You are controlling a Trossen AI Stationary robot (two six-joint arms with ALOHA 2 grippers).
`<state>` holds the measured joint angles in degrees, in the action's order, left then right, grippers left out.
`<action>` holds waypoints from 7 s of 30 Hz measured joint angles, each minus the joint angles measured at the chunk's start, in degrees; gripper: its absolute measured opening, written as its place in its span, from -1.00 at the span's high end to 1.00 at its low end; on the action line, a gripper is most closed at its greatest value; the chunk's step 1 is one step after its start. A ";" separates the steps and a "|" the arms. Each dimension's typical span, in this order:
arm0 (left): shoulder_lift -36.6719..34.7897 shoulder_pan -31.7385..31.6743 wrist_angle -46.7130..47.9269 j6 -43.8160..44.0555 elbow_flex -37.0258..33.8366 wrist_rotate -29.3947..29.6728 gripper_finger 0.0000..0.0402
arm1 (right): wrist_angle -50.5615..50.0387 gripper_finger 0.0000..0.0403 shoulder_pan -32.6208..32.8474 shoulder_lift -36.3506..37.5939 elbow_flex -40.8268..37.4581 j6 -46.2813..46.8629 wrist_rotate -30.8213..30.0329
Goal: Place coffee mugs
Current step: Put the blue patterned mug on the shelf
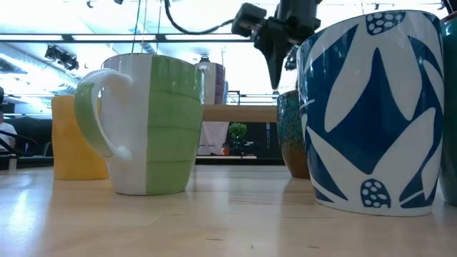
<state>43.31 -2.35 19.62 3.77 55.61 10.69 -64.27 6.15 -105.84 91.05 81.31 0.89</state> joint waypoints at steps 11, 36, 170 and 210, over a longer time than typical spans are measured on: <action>-0.57 0.00 -1.20 -1.42 0.04 -0.23 0.41 | 8.73 0.09 -2.27 0.04 -7.58 -1.26 1.99; 1.33 0.00 -0.97 -0.69 0.00 -0.45 0.41 | 11.15 0.76 -3.28 0.17 -10.86 -21.57 3.45; 4.04 -0.09 -3.31 12.00 0.07 -0.89 0.41 | -15.58 0.79 -2.09 1.81 12.51 -86.99 1.64; 16.15 -13.82 9.05 15.28 13.75 -9.26 0.41 | -20.62 0.79 -36.97 -2.43 27.09 -115.60 1.72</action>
<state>59.46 -16.16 28.67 19.05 69.36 1.43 -84.89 -30.82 -108.27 118.14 -34.29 2.60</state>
